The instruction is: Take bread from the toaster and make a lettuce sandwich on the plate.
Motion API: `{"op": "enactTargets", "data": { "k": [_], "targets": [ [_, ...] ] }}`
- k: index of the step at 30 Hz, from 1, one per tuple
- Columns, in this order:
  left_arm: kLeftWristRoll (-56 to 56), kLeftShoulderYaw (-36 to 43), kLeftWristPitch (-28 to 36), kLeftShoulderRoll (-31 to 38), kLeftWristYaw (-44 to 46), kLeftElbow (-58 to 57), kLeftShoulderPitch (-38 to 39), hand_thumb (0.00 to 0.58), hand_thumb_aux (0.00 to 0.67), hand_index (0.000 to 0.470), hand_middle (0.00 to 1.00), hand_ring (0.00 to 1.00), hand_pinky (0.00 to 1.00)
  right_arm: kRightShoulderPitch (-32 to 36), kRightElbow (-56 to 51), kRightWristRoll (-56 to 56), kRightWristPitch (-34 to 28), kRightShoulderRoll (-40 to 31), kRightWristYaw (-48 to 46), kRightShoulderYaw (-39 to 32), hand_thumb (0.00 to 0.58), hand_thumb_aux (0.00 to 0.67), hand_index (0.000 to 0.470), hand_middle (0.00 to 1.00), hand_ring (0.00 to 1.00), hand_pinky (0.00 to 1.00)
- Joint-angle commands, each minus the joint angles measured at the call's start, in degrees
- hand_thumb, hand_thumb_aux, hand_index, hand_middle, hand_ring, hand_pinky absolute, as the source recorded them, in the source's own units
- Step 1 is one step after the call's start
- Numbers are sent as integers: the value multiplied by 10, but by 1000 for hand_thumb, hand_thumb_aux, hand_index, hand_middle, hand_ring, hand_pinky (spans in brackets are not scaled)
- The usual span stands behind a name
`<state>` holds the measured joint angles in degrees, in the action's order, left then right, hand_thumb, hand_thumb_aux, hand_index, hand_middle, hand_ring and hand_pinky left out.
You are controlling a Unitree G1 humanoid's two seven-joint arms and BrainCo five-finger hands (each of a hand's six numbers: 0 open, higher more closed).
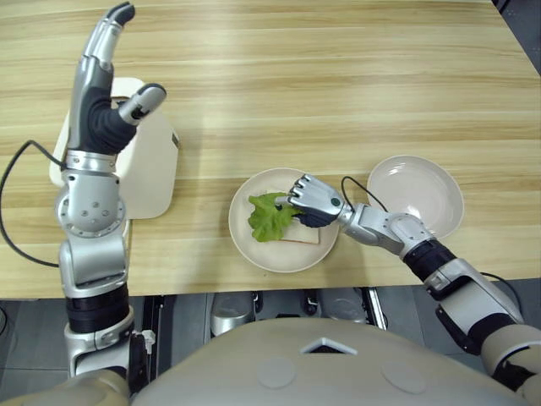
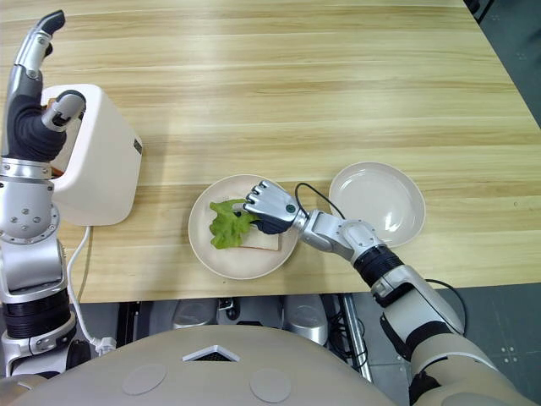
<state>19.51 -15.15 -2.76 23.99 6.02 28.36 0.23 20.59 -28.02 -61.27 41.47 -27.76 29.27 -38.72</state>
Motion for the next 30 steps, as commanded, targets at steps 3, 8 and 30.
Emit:
{"op": "enactTargets", "data": {
  "k": [3, 8, 30],
  "targets": [
    [7, -53, 16, 23, -1, 21, 7, 0, 0, 0, 0, 0, 0, -5, -1, 10, -8, -16, -23, 5, 568, 575, 395, 1000, 1000, 1000],
    [7, -84, 19, 39, -6, -1, 16, 0, 0, 0, 0, 0, 0, -10, 21, 23, -12, -27, -33, 16, 0, 0, 0, 1000, 1000, 1000],
    [180, -65, 94, 78, -44, -110, 92, 0, 0, 0, 0, 0, 0, -11, 142, 104, -39, -89, -80, 158, 0, 0, 0, 0, 0, 0]
  ]
}}
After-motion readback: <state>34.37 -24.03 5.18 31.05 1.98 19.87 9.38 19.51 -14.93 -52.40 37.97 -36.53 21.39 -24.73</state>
